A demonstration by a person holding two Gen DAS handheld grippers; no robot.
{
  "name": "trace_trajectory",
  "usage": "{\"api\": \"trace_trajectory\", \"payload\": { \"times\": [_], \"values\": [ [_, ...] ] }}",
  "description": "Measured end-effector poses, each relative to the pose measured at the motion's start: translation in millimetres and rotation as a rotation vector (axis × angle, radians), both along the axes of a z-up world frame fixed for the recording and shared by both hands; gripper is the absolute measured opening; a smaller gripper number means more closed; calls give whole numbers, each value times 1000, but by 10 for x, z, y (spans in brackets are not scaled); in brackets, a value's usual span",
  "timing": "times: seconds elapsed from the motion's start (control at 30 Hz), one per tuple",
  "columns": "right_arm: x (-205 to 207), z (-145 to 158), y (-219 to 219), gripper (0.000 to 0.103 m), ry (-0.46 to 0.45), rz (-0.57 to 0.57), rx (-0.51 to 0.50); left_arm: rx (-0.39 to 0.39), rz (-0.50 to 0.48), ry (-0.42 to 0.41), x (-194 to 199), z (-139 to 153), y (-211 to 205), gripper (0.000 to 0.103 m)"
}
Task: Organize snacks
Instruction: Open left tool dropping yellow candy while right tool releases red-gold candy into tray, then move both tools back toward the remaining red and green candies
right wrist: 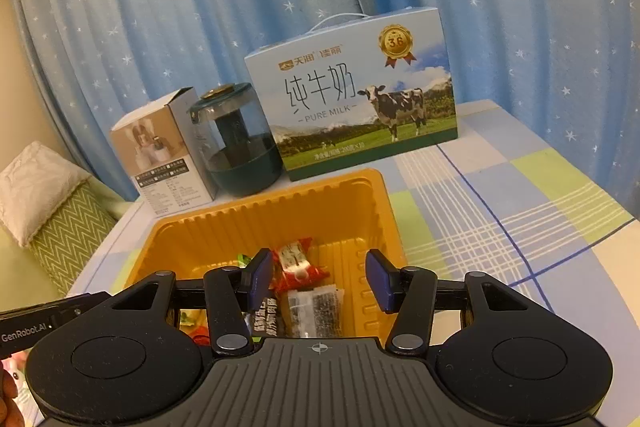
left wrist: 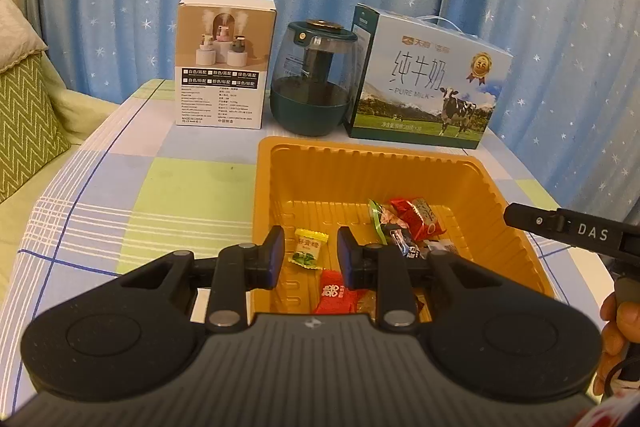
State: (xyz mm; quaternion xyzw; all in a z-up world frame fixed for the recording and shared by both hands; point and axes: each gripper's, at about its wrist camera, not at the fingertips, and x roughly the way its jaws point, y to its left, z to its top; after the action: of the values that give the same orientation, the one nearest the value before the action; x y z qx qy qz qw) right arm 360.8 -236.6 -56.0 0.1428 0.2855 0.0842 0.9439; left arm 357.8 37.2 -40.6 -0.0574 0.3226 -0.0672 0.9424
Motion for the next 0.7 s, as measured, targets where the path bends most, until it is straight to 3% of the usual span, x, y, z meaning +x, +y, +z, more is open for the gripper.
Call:
{"api": "trace_trajectory", "payload": {
  "times": [0.7],
  "values": [
    [-253,67,83,52,-19,28,-50,38,2,10,-166,52,-104,28]
  ]
}}
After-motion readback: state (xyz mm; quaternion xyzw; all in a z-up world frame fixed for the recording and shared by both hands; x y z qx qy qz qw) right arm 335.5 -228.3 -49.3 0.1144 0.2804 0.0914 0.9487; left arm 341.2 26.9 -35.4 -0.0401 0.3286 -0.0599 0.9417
